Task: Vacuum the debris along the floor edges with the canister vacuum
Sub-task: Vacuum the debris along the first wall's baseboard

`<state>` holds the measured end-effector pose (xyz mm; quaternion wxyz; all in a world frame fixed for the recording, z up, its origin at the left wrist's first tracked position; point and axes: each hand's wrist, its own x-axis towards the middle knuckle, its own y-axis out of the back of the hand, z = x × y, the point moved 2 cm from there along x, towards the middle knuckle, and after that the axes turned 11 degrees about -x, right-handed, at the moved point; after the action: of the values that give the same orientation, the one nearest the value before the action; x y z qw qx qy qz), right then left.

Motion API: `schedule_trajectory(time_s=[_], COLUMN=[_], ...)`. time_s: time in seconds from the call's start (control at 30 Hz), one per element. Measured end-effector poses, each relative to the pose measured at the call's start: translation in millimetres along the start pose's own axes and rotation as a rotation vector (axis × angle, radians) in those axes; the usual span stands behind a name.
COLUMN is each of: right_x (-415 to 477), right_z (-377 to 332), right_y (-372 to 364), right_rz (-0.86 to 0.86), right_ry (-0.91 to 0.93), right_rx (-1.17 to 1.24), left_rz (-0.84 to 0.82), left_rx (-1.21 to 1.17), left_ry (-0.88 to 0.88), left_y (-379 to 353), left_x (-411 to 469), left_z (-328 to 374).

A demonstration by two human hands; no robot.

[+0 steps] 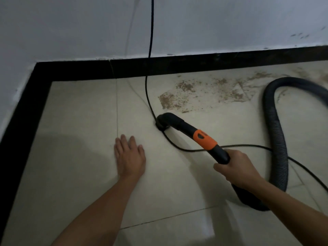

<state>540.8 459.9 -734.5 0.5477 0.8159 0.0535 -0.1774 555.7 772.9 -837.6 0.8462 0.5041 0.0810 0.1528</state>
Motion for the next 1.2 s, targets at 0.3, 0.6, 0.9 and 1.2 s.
schedule_trajectory(time_s=[0.3,0.6,0.9,1.2], right_x=[11,-9,30,54], right_z=[54,68,32,17], right_y=[25,32,26,15], right_rz=[0.047,-0.146,-0.041,0.041], right_ry=[-0.268,-0.225,-0.217,-0.155], right_rx=[0.322,0.382,0.450,0.317], left_rz=[0.055,0.036,0.023,0.054], left_rx=[0.002,-0.002,0.033,0.001], left_ry=[-0.004,0.000,0.002,0.002], left_y=[1,1,1,1], left_x=[-2,-3,-4,-4], left_z=[5,3,4,5])
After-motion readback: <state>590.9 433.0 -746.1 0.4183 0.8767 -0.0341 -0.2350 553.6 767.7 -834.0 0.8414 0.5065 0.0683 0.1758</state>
